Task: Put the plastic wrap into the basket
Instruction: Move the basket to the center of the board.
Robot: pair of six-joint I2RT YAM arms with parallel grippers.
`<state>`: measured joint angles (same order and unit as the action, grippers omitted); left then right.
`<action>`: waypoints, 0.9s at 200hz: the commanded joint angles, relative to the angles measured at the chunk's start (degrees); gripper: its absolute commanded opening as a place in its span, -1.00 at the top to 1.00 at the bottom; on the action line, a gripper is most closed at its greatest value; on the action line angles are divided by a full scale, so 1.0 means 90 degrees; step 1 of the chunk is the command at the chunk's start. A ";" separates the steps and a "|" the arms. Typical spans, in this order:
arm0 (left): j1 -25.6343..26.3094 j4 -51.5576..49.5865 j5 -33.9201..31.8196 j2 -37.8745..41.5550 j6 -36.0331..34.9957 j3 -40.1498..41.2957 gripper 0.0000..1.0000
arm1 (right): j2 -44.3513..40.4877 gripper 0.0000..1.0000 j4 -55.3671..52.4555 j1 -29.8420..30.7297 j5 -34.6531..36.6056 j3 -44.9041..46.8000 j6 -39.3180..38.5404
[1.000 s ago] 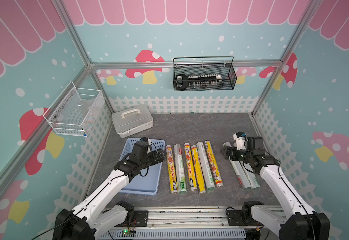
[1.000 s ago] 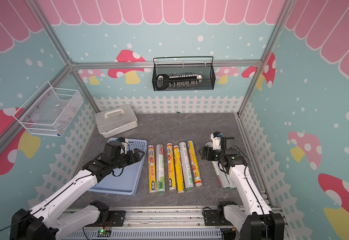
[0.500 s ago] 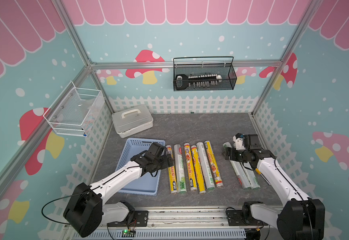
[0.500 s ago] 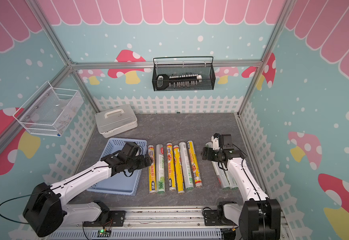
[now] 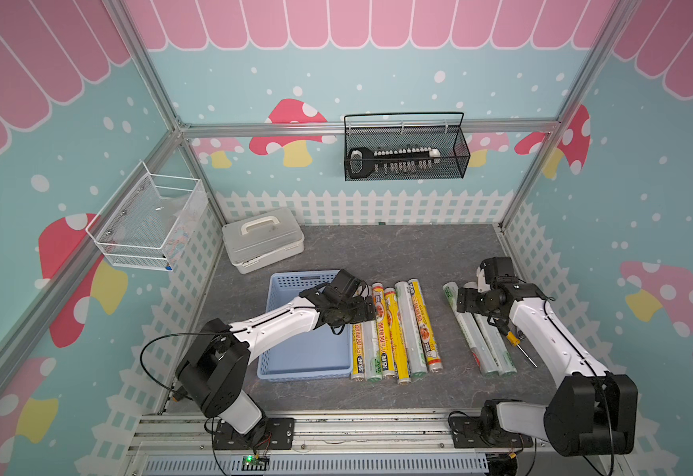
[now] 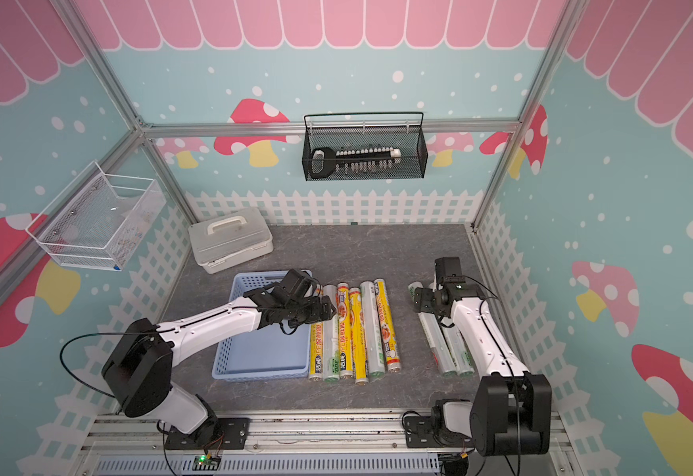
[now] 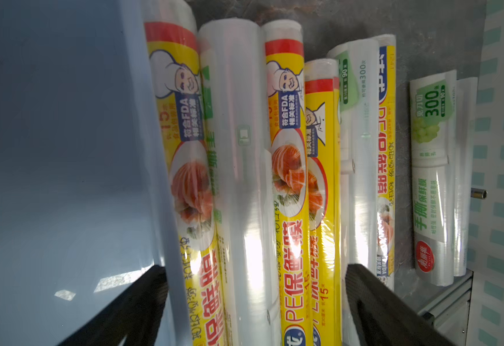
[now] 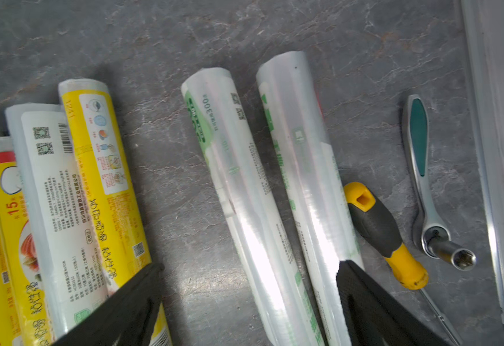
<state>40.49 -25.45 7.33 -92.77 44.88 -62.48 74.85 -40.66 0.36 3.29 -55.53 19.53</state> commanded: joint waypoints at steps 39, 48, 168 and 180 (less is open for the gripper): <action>0.0333 0.0317 0.0514 -0.0703 0.0185 -0.0859 -0.90 | 0.0677 -0.78 -0.0207 -0.0481 0.0368 -0.0315 -0.0274; 0.0377 0.0337 0.0611 -0.0820 0.0229 -0.0981 -0.90 | 0.0750 -0.76 -0.0177 -0.0547 0.0337 -0.0298 -0.0302; 0.0647 0.0824 0.1162 -0.1148 0.1087 -0.1365 -0.98 | 0.1591 -0.45 0.0121 -0.0883 -0.0050 -0.0051 -0.0383; 0.0648 0.0799 0.0942 -0.0980 0.1087 -0.1265 -0.98 | 0.1569 -0.44 0.0129 -0.0880 -0.0075 -0.0051 -0.0402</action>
<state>45.47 -21.06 14.41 -103.09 53.23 -72.99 88.07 -39.40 -7.18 2.44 -56.95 16.25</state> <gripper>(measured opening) 0.988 0.725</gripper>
